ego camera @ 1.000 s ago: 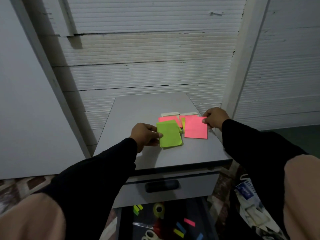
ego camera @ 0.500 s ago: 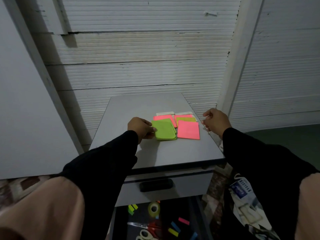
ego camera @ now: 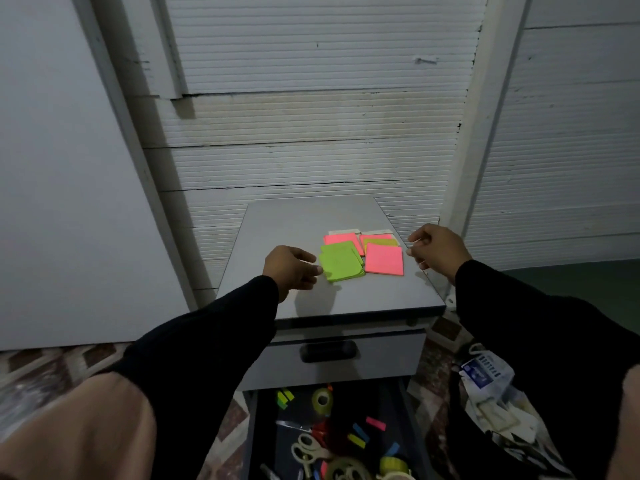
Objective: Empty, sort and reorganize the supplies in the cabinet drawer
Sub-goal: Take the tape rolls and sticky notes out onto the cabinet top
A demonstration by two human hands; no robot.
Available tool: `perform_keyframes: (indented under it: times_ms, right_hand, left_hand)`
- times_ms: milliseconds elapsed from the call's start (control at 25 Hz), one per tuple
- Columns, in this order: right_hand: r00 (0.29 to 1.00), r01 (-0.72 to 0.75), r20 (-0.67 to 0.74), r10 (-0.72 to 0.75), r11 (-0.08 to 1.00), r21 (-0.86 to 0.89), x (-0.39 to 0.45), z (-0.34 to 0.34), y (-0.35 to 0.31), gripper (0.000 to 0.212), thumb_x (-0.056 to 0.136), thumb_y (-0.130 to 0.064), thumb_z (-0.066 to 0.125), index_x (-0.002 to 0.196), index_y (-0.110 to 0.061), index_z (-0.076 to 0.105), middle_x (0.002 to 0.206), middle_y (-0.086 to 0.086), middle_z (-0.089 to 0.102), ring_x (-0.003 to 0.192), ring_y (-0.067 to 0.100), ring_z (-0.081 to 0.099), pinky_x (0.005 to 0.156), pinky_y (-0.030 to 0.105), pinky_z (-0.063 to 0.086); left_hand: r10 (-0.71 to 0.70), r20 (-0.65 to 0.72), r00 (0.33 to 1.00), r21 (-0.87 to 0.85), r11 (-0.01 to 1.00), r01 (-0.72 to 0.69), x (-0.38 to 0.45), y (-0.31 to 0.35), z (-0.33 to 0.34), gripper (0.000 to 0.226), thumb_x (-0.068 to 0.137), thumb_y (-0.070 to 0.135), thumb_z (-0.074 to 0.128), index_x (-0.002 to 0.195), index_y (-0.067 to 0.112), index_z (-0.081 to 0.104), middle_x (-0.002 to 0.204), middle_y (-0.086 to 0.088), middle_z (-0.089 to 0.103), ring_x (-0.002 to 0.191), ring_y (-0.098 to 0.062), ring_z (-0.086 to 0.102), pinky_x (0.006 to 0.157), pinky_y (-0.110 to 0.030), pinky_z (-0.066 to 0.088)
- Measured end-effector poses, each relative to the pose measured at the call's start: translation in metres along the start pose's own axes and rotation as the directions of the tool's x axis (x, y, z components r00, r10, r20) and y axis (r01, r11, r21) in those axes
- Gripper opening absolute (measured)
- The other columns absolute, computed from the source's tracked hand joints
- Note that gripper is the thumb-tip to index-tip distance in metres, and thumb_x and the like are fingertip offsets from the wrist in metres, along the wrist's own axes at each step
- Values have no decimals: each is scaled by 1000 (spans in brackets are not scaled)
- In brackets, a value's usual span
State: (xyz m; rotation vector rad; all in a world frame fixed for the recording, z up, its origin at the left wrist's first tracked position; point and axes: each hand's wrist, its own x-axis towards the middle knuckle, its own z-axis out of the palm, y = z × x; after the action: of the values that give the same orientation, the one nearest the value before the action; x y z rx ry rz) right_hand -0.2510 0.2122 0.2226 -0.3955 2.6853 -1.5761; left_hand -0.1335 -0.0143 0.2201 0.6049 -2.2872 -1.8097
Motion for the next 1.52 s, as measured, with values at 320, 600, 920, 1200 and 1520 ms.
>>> perform_keyframes:
  times_ms: [320, 600, 920, 1200, 1520]
  right_hand:
    - [981, 82, 178, -77, 996, -23, -87, -2, -40, 18, 81, 6, 62, 93, -5, 56, 68, 6, 53, 57, 17, 50, 54, 28, 45]
    - [948, 47, 316, -28, 998, -52, -153, 16, -15, 16, 83, 2, 64, 92, -8, 55, 69, 5, 54, 59, 17, 51, 53, 26, 46]
    - [892, -53, 431, 138, 978, -202, -196, 48, 53, 17, 83, -3, 67, 84, -14, 53, 72, 1, 54, 63, 12, 53, 49, 19, 46]
    - [842, -54, 471, 264, 909, -413, -215, 76, 110, 31, 79, -7, 73, 107, -2, 60, 79, 1, 54, 75, 15, 55, 68, 27, 49]
    - [740, 163, 572, 353, 732, -662, -213, 111, 191, 66, 74, -25, 78, 129, -11, 45, 131, 13, 46, 118, 30, 49, 94, 31, 41]
  left_hand:
    - [44, 38, 998, 71, 996, -47, -100, -7, -18, 21, 80, -3, 69, 99, 0, 59, 70, -10, 60, 45, -7, 58, 50, -19, 53]
    - [37, 48, 998, 212, 976, -46, -159, -65, -18, 22, 80, 1, 70, 100, 2, 59, 71, -5, 59, 59, -13, 56, 54, -19, 51]
    - [-70, 69, 995, 418, 908, 35, -186, -149, -7, 29, 77, 8, 75, 102, -1, 64, 84, -12, 62, 80, -25, 61, 77, -41, 55]
    - [-162, 126, 979, 552, 831, 67, -196, -204, 11, 28, 85, 10, 68, 112, 2, 63, 97, -9, 68, 81, -19, 63, 63, -19, 51]
    - [-247, 221, 944, 711, 703, 18, -170, -265, 40, 32, 87, 13, 64, 119, 11, 62, 114, -12, 65, 106, -27, 61, 88, -32, 47]
